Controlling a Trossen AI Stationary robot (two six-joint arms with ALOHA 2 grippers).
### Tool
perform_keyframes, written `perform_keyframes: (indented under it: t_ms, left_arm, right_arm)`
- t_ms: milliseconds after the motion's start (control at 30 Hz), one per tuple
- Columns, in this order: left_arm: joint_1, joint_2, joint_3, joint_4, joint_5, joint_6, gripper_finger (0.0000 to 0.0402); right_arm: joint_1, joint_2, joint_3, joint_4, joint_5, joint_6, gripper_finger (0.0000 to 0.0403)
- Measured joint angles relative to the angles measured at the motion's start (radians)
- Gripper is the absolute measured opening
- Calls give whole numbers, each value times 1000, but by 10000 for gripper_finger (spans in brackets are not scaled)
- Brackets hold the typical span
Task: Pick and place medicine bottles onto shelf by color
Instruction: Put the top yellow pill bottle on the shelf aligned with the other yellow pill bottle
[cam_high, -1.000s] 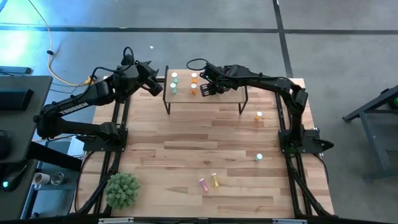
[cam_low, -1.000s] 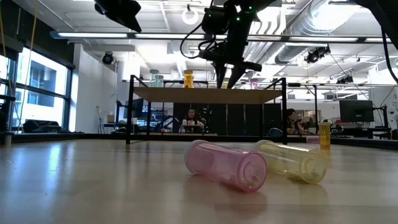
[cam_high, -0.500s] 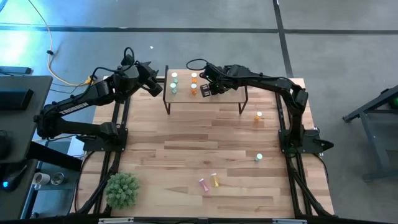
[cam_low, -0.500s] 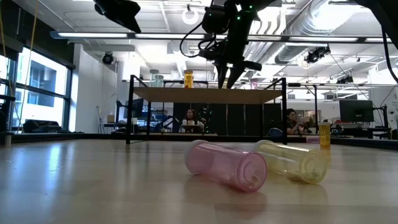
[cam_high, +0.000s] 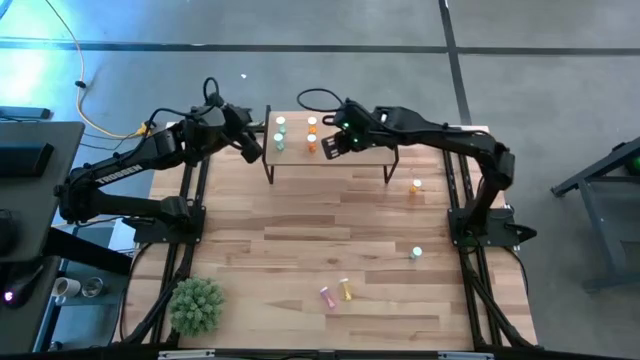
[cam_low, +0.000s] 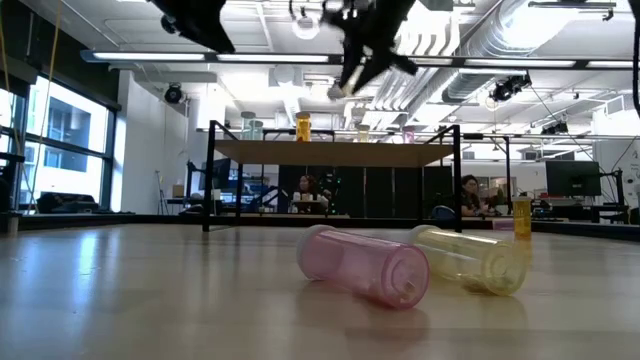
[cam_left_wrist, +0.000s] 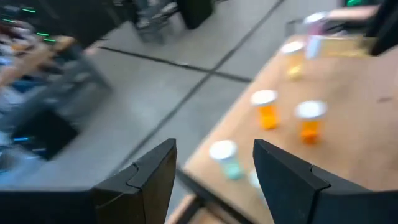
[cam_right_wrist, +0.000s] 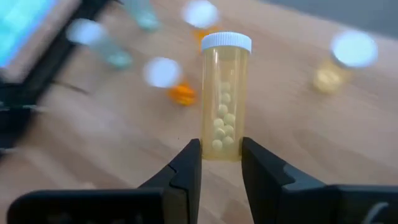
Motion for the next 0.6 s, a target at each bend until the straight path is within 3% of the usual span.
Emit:
perform_keyframes:
  t_ms: [300, 600]
  left_arm:
    - [0, 1, 0, 100, 338, -179, 202]
    - [-13, 20, 0, 350, 616, -417, 202]
  right_arm:
    - [27, -112, 0, 176, -34, -251, 82]
    - [8, -156, 0, 408, -329, -564, 82]
